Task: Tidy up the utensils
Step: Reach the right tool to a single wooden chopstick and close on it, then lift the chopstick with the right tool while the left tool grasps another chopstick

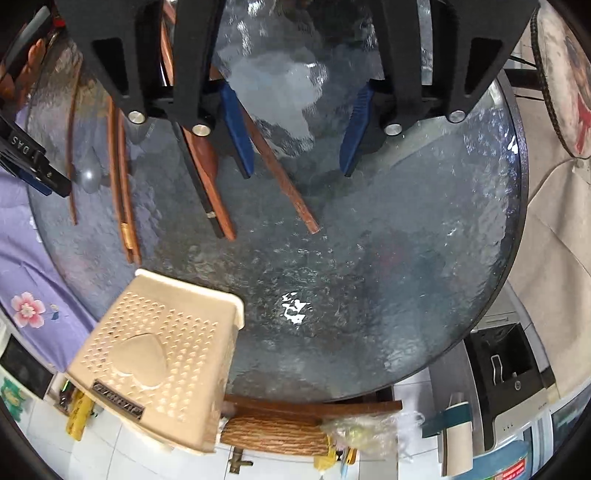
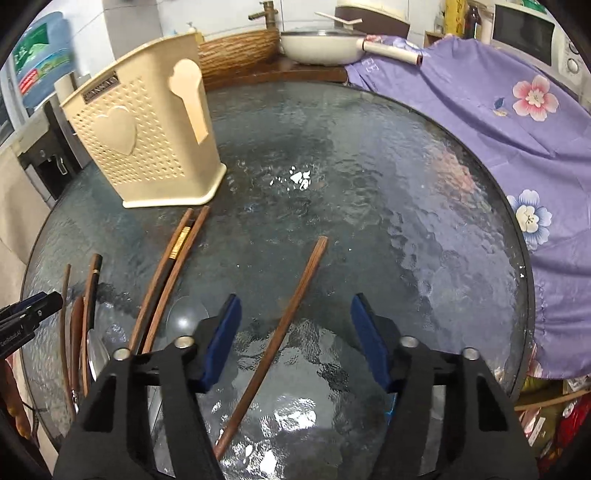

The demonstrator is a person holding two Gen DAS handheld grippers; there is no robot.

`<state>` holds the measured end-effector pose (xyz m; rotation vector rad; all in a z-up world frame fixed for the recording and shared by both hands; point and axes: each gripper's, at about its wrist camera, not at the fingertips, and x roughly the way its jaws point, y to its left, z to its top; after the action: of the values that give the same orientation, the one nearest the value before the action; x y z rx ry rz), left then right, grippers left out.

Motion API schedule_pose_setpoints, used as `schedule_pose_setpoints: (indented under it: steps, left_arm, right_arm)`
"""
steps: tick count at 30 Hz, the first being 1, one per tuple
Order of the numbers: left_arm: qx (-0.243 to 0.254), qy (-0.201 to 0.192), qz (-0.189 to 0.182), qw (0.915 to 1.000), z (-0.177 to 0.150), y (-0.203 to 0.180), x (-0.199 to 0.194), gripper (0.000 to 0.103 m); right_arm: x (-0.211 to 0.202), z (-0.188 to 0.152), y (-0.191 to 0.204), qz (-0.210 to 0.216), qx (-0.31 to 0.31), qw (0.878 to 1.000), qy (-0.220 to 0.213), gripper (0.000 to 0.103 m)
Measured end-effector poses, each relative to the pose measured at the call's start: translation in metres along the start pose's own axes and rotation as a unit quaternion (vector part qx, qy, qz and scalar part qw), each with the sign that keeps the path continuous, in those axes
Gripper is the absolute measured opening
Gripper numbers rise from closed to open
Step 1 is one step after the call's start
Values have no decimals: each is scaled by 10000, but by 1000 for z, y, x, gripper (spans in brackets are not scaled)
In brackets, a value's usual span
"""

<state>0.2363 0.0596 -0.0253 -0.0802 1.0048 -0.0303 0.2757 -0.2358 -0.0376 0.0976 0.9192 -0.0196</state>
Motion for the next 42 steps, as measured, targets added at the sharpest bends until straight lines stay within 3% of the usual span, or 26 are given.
schedule_pose_setpoints:
  steps: [4,10,14,22,24,36,42]
  left_arm:
    - [67,139,128,9998,5,-4,9,38]
    - [84,174,356,9992,11,-10,13,37]
    - [86,178,429,9989,17,-15,17,35]
    - [160,160,554,9982,23,-20,20,20]
    - [178,170,582,9980,24,-21,20,14]
    - [120,124,574,9982,34,-25,26,12]
    - [110,85,470,9988,39,-22,27,7]
  right_arm:
    - [10,3,-2,65,129,9995,263,45]
    - [15,7,-3,-47,185,9994,298,42]
    - [19,11,1,-199,127,9992,310,33]
    - [30,17,9,-422,65,9987,284,15]
    - [32,19,10,-399,81,9987,294,12]
    - [40,31,5,-155,78,9996,242,8]
    - [42,30,0,347,147,9992,142,7]
